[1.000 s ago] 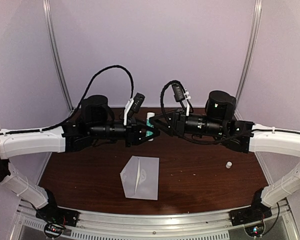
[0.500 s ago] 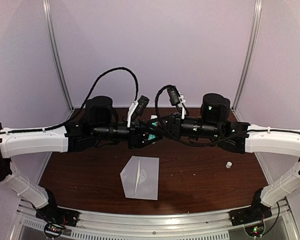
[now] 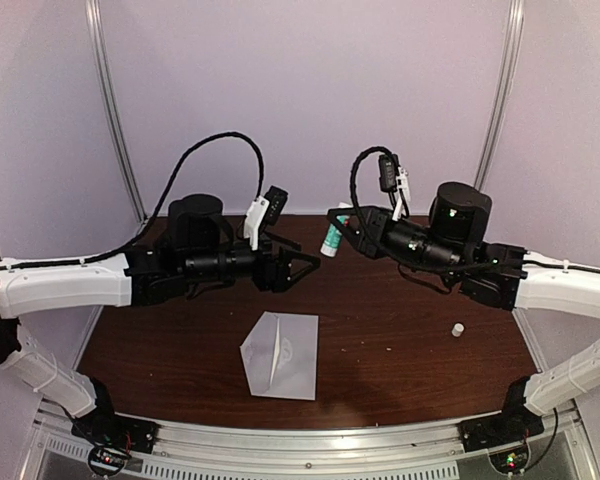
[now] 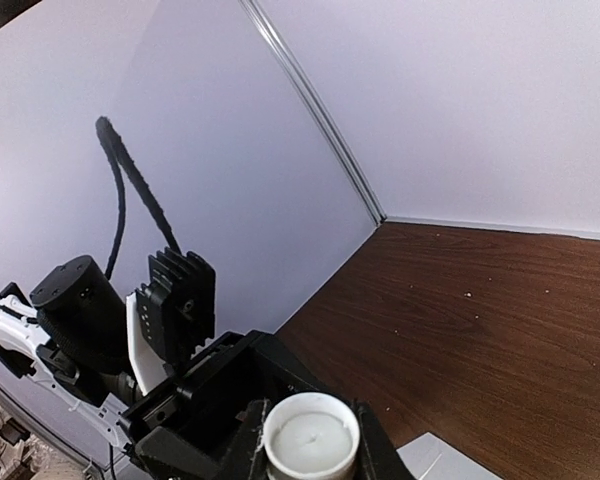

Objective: Place the letter into the envelope and seal it
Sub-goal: Unscrew the solid glue.

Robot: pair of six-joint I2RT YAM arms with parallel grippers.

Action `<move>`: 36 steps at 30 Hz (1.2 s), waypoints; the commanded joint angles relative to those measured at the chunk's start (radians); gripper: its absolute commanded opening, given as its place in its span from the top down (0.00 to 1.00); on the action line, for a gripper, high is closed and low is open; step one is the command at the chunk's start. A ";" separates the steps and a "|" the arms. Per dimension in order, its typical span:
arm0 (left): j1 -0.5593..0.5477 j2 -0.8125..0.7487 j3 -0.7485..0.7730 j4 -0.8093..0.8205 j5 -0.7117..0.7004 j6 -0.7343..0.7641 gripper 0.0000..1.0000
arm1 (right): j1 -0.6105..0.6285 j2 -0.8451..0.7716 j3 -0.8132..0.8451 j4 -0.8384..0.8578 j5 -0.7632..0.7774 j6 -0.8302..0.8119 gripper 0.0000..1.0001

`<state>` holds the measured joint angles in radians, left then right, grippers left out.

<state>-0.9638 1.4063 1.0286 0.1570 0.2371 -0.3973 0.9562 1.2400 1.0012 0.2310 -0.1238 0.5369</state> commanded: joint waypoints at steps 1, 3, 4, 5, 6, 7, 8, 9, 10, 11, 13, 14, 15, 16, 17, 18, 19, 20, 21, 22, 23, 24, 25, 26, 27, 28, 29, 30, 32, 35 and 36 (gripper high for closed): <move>-0.001 -0.042 -0.036 0.057 -0.075 0.015 0.27 | -0.007 -0.031 -0.011 -0.013 0.116 0.053 0.99; -0.001 -0.035 -0.033 0.072 -0.058 0.010 0.26 | -0.007 -0.030 -0.011 -0.013 0.118 0.065 0.99; 0.000 -0.028 -0.028 0.075 -0.048 0.008 0.26 | -0.007 -0.028 -0.013 -0.011 0.115 0.071 0.99; -0.003 -0.021 -0.021 0.075 -0.043 0.007 0.26 | -0.007 -0.028 -0.015 -0.007 0.110 0.076 0.99; -0.006 -0.014 -0.016 0.073 -0.043 0.008 0.26 | -0.007 -0.025 -0.017 -0.002 0.105 0.078 0.99; -0.010 -0.009 -0.012 0.074 -0.041 0.009 0.26 | -0.007 -0.022 -0.018 0.000 0.102 0.081 1.00; -0.014 -0.002 -0.008 0.073 -0.040 0.009 0.25 | -0.007 -0.019 -0.017 0.001 0.098 0.081 1.00; -0.016 0.004 -0.004 0.073 -0.039 0.008 0.25 | -0.007 -0.016 -0.014 -0.001 0.094 0.082 1.00; -0.017 0.011 0.001 0.073 -0.036 0.007 0.25 | -0.007 -0.013 -0.011 -0.002 0.090 0.082 1.00; -0.017 0.018 0.006 0.074 -0.030 0.003 0.25 | -0.007 -0.012 -0.010 -0.002 0.084 0.082 1.00; -0.019 0.033 0.020 0.077 -0.014 -0.005 0.25 | -0.007 -0.010 -0.012 0.005 0.075 0.083 1.00; -0.021 0.040 0.026 0.081 -0.008 -0.008 0.25 | -0.007 -0.007 -0.012 0.007 0.069 0.084 1.00; -0.022 0.046 0.031 0.088 -0.001 -0.010 0.25 | -0.007 -0.006 -0.011 0.009 0.064 0.085 1.00; -0.025 0.051 0.036 0.096 0.008 -0.012 0.25 | -0.007 -0.003 -0.011 0.010 0.061 0.085 1.00; -0.027 0.055 0.040 0.108 0.021 -0.015 0.25 | -0.007 -0.001 -0.011 0.009 0.057 0.086 1.00; -0.028 0.058 0.044 0.119 0.034 -0.019 0.25 | -0.007 0.000 -0.011 0.007 0.056 0.085 1.00; -0.028 0.061 0.048 0.129 0.045 -0.023 0.25 | -0.007 0.001 -0.010 0.005 0.056 0.083 1.00; -0.029 0.063 0.051 0.139 0.057 -0.028 0.25 | -0.007 0.002 -0.010 0.002 0.054 0.083 1.00; -0.028 0.066 0.055 0.146 0.068 -0.032 0.25 | -0.007 0.002 -0.010 0.001 0.051 0.083 1.00; -0.028 0.067 0.058 0.155 0.077 -0.037 0.25 | -0.007 0.004 -0.010 -0.001 0.048 0.082 1.00; -0.028 0.069 0.059 0.162 0.086 -0.041 0.25 | -0.007 0.005 -0.010 -0.001 0.045 0.082 1.00; -0.028 0.070 0.060 0.171 0.095 -0.045 0.25 | -0.007 0.006 -0.010 -0.001 0.042 0.082 1.00; -0.028 0.072 0.060 0.177 0.099 -0.048 0.25 | -0.007 0.007 -0.010 -0.001 0.039 0.082 1.00; -0.028 0.076 0.060 0.181 0.101 -0.052 0.25 | -0.007 0.007 -0.010 -0.001 0.037 0.082 1.00; -0.029 0.078 0.063 0.183 0.104 -0.055 0.27 | -0.007 0.007 -0.010 -0.001 0.036 0.080 1.00; -0.029 0.081 0.065 0.182 0.107 -0.057 0.29 | -0.007 0.007 -0.010 -0.001 0.033 0.079 1.00; -0.029 0.084 0.067 0.183 0.110 -0.059 0.32 | -0.007 0.007 -0.009 -0.001 0.030 0.077 1.00; -0.028 0.086 0.069 0.184 0.114 -0.061 0.36 | -0.007 0.007 -0.010 -0.001 0.026 0.077 1.00; -0.028 0.089 0.070 0.188 0.124 -0.066 0.43 | -0.007 0.007 -0.010 -0.001 0.020 0.074 1.00; -0.028 0.092 0.070 0.194 0.129 -0.069 0.51 | -0.007 0.009 -0.010 0.002 0.007 0.069 1.00; -0.028 0.093 0.070 0.194 0.129 -0.070 0.53 | -0.007 0.009 -0.010 0.003 0.002 0.067 1.00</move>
<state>-0.9894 1.4914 1.0702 0.2913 0.3408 -0.4587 0.9531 1.2453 0.9936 0.2211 -0.0925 0.6094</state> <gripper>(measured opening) 0.504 0.222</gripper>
